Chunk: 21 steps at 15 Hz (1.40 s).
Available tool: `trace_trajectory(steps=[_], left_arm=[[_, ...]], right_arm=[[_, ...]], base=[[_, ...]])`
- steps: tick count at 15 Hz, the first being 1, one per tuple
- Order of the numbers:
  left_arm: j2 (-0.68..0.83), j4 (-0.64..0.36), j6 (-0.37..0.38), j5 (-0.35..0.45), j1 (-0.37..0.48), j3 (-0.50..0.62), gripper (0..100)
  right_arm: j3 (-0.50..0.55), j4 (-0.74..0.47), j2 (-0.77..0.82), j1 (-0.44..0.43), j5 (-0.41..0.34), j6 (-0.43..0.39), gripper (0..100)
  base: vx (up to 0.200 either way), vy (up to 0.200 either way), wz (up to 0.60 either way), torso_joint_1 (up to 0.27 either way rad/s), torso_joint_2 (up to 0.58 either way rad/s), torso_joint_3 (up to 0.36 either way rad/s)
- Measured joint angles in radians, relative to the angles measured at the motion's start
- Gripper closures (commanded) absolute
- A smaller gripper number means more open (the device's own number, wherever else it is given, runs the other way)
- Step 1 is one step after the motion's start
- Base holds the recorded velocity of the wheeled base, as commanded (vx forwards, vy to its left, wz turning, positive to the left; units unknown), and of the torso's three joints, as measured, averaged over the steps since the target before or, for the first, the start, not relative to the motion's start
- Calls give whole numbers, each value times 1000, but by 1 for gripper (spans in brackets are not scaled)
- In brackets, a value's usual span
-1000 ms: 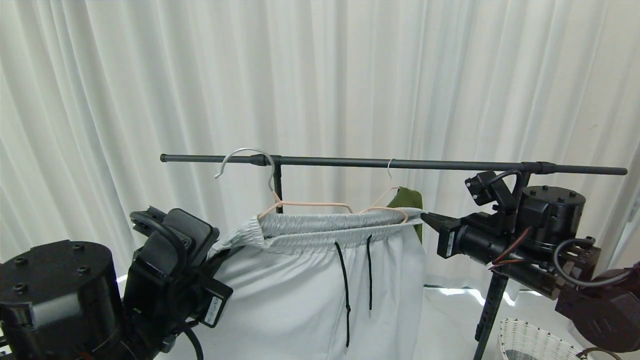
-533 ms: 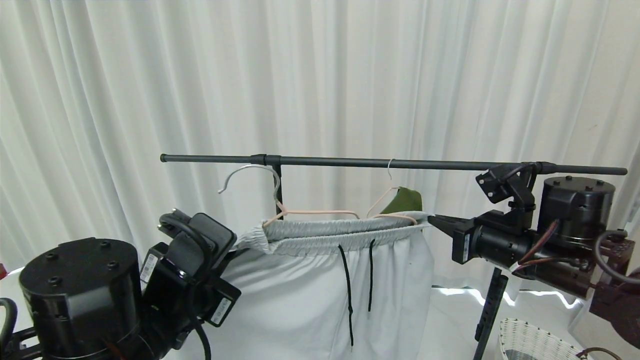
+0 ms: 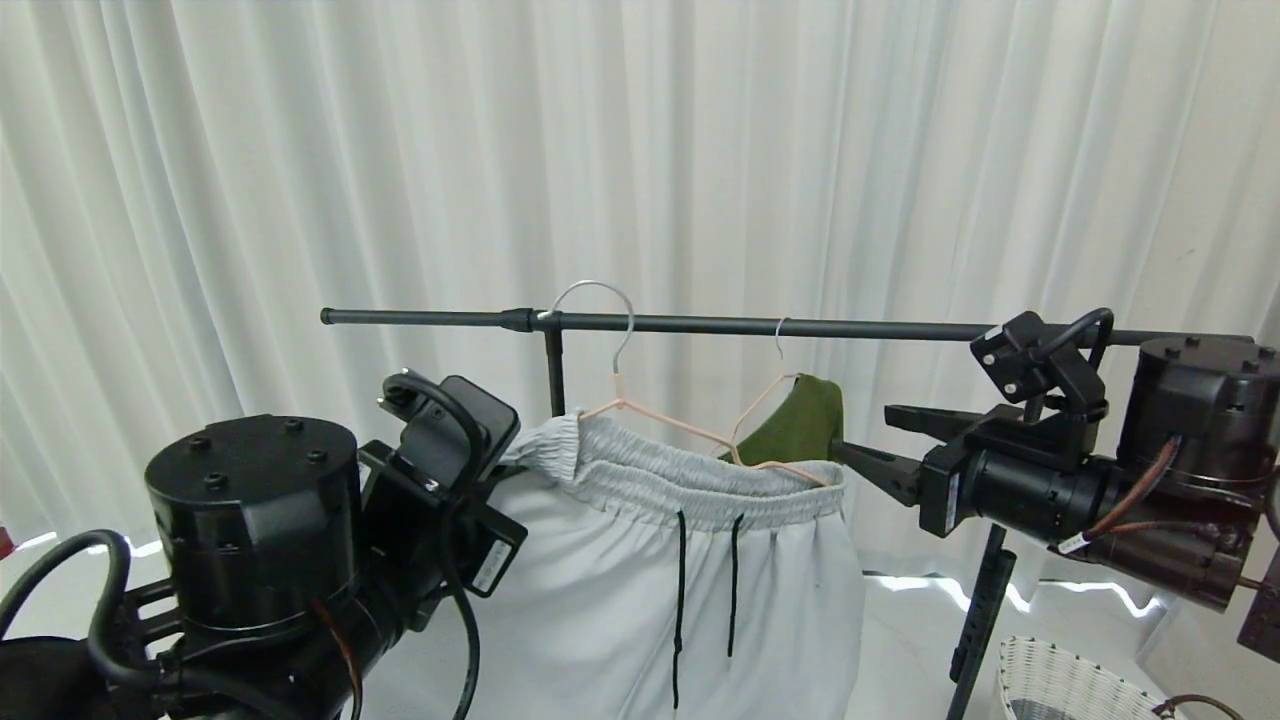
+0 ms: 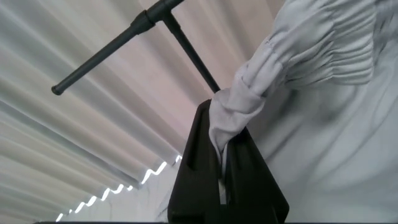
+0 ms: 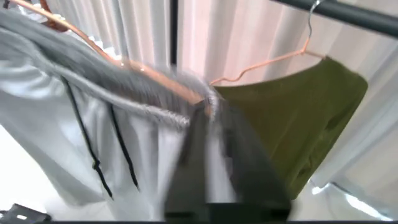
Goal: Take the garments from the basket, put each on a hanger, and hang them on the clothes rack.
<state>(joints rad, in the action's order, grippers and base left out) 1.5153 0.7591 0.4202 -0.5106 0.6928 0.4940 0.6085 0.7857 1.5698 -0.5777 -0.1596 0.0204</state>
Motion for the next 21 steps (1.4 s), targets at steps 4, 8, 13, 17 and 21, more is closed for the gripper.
trace_trajectory(steps=[4, 8, 13, 17, 21], left_arm=[[39, 47, -24, 1, 0, 20, 100], [93, 102, -46, 2, 3, 61, 100], [133, 226, -44, 7, 31, 41, 100], [148, 241, -44, 8, 62, 32, 100], [151, 287, -37, 7, 90, 31, 100]], right_arm=[[7, -23, -6, 19, 0, -56, 0], [71, -156, -4, -19, 1, -124, 0], [183, -185, 57, -66, 11, -127, 0], [309, -216, 131, -73, 49, -131, 0], [355, -218, 190, -87, 71, -158, 0]], base=[[0, 0, 0, 0, 0, 0], [0, 0, 0, 0, 0, 0], [0, 0, 0, 0, 0, 0], [0, 0, 0, 0, 0, 0], [0, 0, 0, 0, 0, 0]])
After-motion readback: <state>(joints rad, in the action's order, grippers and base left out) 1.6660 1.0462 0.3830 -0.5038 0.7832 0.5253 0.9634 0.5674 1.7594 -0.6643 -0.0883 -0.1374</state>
